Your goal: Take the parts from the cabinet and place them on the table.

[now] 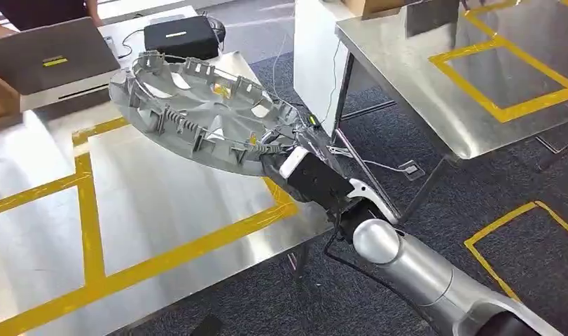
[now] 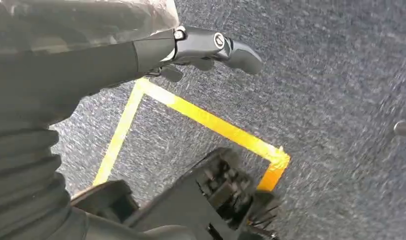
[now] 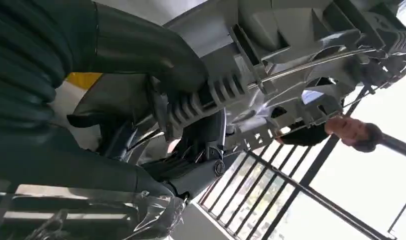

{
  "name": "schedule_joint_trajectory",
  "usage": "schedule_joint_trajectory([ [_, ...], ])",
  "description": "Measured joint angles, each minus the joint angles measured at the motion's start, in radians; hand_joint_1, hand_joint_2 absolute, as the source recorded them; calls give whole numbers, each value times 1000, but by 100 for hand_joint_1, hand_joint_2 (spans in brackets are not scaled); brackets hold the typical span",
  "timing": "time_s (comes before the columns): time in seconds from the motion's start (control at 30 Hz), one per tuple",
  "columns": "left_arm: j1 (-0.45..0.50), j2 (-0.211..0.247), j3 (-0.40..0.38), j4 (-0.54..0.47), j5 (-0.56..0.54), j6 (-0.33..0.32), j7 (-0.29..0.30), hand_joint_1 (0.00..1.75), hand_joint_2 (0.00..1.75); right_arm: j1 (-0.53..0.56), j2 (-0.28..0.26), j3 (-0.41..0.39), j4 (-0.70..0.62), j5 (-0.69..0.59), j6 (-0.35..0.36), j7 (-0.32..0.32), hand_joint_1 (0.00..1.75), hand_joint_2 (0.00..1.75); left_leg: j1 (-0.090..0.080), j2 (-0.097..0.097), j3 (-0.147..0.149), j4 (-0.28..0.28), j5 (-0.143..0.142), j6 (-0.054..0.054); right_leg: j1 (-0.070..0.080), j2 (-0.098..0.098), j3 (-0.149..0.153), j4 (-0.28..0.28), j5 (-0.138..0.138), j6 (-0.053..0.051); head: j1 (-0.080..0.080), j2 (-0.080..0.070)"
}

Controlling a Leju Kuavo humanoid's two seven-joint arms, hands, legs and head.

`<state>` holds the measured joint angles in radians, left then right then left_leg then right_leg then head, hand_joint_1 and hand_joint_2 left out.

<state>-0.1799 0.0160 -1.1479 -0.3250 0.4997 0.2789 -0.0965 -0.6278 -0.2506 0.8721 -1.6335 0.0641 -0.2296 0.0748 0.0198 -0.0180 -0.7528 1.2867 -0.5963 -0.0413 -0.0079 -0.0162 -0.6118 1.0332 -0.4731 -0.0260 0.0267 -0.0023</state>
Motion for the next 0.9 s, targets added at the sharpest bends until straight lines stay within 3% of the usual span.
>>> schedule_joint_trajectory([
  [0.03,2,0,0,0,0,0,0,0,175,0,0,0,0,0,0,0,175,175,0,0,-24,38,-2,-2,1,-12,3,0,-3,-1,0,0],
  [0.07,3,0,0,0,0,0,0,0,175,0,0,0,0,0,1,0,175,175,0,1,-24,28,21,-2,2,-23,8,1,-8,0,0,0],
  [0.1,3,0,0,0,0,0,0,0,175,0,0,0,0,0,1,0,175,175,0,3,-4,-20,60,0,3,-32,13,2,-13,2,0,0],
  [0.17,2,0,0,0,-2,0,-2,0,175,0,0,0,0,0,3,1,175,175,-2,29,77,-189,155,9,4,-50,32,4,-28,7,0,0],
  [0.2,2,0,0,0,-4,0,-3,0,175,0,0,0,0,0,3,1,175,175,-14,64,98,-214,139,16,6,-59,36,2,-33,12,1,0],
  [0.27,-1,0,0,0,-6,0,-3,0,175,-4,0,0,0,0,4,1,175,175,-22,61,104,-239,129,34,11,-72,33,8,-36,23,1,0],
  [0.33,2,2,1,1,-6,1,-3,0,175,-5,0,0,0,0,5,1,175,175,-24,41,100,-241,129,40,11,-91,38,2,-38,31,0,0],
  [0.37,3,2,1,1,-6,0,-3,0,175,-6,0,0,0,0,5,1,175,175,-13,35,108,-250,132,47,6,-77,36,6,-50,41,1,0],
  [0.4,1,2,2,1,-6,1,-3,0,175,-6,0,0,0,0,5,2,175,175,-11,30,108,-251,132,48,2,-30,26,29,-63,44,1,0],
  [0.43,-2,2,3,1,-6,1,-3,0,175,-5,0,0,0,0,6,2,175,175,-9,25,108,-250,130,54,1,-1,-5,87,-90,45,6,0],
  [0.5,-4,-1,4,0,-7,0,-5,0,175,-4,-2,0,3,0,5,0,175,175,-9,14,108,-250,128,58,-1,12,-98,243,-143,50,11,0],
  [0.53,-4,-1,5,0,-7,0,-5,0,175,-3,-2,0,5,0,4,-2,175,175,-10,8,109,-250,127,59,0,12,-135,296,-148,52,10,0],
  [0.57,-4,-1,7,0,-7,0,-4,0,175,-1,-2,0,5,-4,2,-3,175,175,-10,2,111,-250,125,59,-1,12,-151,304,-129,51,11,0],
  [0.6,-4,-1,8,0,-8,0,-4,0,175,0,-2,0,5,-7,0,-3,175,175,-9,-4,114,-249,123,58,-1,12,-143,266,-88,50,11,0],
  [0.67,-4,-3,9,0,-9,0,-4,0,175,0,-3,-1,5,-11,0,-2,175,175,-8,-14,123,-246,114,51,-1,15,-84,108,19,45,11,0],
  [0.7,-4,-3,10,0,-9,0,-4,0,175,-1,-3,-1,6,-13,1,2,175,175,-7,-17,123,-244,110,47,-1,26,-61,48,38,43,12,0],
  [0.73,-6,-4,10,0,-10,0,-2,0,175,-3,-3,-1,7,-15,2,12,175,175,-13,-20,118,-237,109,42,2,29,-54,33,33,43,10,0],
  [0.77,-5,-4,11,0,-11,0,-2,0,175,-6,-3,-1,8,-15,3,25,175,175,-11,-21,113,-238,111,37,3,26,-48,22,21,36,11,0],
  [0.8,-5,-4,11,0,-14,0,0,0,175,-9,-4,-1,11,-15,3,40,175,175,-11,-22,112,-235,105,37,2,26,-49,15,22,35,9,0],
  [0.83,-3,-4,11,0,-15,0,2,0,175,-11,-7,-2,17,-12,2,53,175,175,-10,-22,114,-238,109,44,4,27,-48,17,22,35,9,0],
  [0.9,-3,-5,13,0,-18,0,4,0,175,-15,-9,-2,36,1,-9,75,175,175,-10,-22,118,-243,109,42,4,27,-48,17,21,32,8,0],
])
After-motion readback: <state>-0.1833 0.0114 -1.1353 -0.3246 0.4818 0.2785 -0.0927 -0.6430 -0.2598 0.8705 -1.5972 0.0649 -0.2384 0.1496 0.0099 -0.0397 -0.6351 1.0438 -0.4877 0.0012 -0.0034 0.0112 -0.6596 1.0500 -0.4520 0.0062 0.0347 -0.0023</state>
